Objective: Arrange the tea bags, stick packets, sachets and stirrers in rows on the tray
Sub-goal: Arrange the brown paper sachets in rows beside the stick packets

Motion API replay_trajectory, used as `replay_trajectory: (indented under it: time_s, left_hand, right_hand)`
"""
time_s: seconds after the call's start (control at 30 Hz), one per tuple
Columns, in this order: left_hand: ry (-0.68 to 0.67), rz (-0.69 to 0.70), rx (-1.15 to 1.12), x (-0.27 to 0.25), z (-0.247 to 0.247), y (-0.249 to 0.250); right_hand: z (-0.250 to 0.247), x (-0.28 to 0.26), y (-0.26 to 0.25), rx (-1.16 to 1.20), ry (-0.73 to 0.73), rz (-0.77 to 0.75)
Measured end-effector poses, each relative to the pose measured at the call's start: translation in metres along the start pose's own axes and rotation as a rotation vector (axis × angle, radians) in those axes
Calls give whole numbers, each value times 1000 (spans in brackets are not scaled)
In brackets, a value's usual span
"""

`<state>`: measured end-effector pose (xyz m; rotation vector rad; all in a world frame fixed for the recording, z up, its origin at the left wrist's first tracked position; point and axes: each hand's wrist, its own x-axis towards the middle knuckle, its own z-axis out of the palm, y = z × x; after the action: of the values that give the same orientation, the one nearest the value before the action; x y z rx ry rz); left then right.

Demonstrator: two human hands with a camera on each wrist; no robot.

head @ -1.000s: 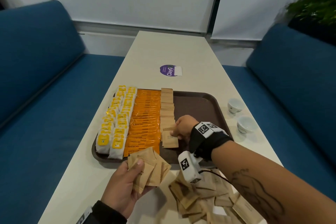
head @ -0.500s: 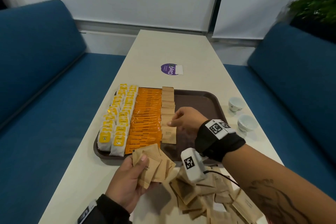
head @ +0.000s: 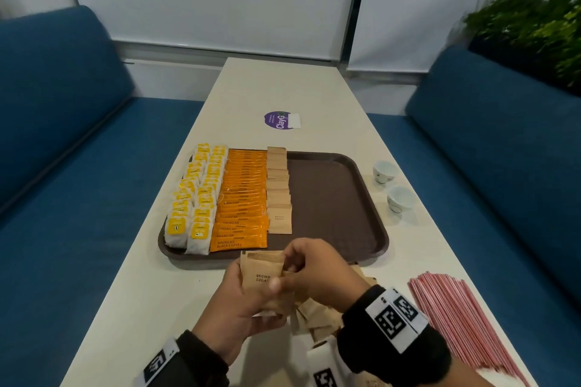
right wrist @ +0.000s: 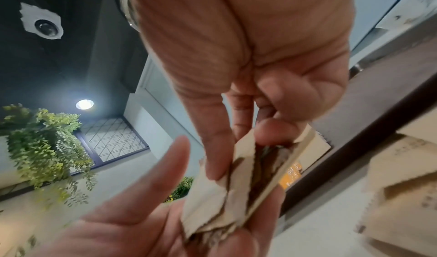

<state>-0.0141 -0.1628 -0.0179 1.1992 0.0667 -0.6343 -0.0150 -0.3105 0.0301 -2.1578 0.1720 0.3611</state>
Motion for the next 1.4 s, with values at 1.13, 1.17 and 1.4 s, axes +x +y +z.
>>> replay_trajectory:
  time_s: [1.13, 1.17, 1.4]
  left_hand:
    - [120, 95, 17, 41, -25, 6]
    - [134, 90, 9, 43, -26, 6]
    - [174, 47, -16, 49, -31, 5]
  right_hand:
    - [-51, 67, -10, 390, 94, 134]
    - [-57, 77, -7, 362, 74, 168]
    - [-60, 124, 12, 192, -112, 443]
